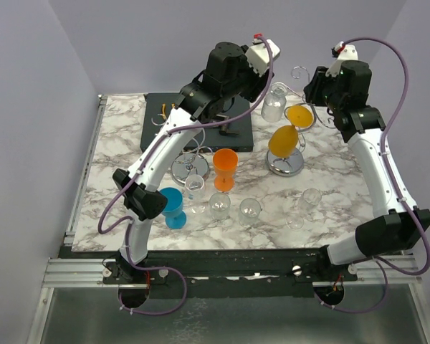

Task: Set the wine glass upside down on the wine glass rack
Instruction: Adjust the wine rack at the center of the board.

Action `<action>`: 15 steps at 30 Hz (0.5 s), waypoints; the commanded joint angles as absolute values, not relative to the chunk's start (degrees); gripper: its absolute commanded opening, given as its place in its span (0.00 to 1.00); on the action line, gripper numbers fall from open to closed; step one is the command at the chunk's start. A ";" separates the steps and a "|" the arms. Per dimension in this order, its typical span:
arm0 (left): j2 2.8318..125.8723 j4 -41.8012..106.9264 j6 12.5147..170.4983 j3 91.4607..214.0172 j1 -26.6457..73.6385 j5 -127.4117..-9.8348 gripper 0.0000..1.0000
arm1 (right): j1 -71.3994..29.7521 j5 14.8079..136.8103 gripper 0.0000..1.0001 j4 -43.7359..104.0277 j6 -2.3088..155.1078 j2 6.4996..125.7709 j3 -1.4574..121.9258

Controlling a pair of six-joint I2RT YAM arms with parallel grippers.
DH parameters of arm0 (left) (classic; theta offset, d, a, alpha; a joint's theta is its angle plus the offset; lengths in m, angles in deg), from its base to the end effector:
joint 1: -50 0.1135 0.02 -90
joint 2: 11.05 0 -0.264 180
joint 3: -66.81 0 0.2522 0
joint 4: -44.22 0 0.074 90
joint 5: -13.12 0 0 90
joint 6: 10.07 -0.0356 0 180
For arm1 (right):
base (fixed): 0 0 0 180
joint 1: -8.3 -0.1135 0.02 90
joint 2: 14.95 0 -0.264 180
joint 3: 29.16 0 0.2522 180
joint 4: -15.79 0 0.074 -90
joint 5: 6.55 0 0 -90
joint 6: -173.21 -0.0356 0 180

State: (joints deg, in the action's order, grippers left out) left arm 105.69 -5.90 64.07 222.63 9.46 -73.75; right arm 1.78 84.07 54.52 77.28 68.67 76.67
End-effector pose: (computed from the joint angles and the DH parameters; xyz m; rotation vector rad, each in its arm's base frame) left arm 0.3347 -0.2888 0.4873 0.8748 1.5469 -0.3602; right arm 0.3271 0.0370 0.4400 -0.0021 1.8615 0.1407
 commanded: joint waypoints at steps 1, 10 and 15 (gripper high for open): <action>102.87 -3.76 64.99 222.06 10.25 -79.03 0.60 | -0.64 97.33 0.01 48.04 77.33 69.85 81.04; 99.46 -0.97 65.59 218.31 11.89 -82.24 0.60 | -3.62 108.67 0.01 46.69 77.91 72.92 84.56; 97.81 -0.25 66.28 216.50 12.88 -81.94 0.60 | -4.04 112.09 0.01 46.46 77.86 73.97 85.60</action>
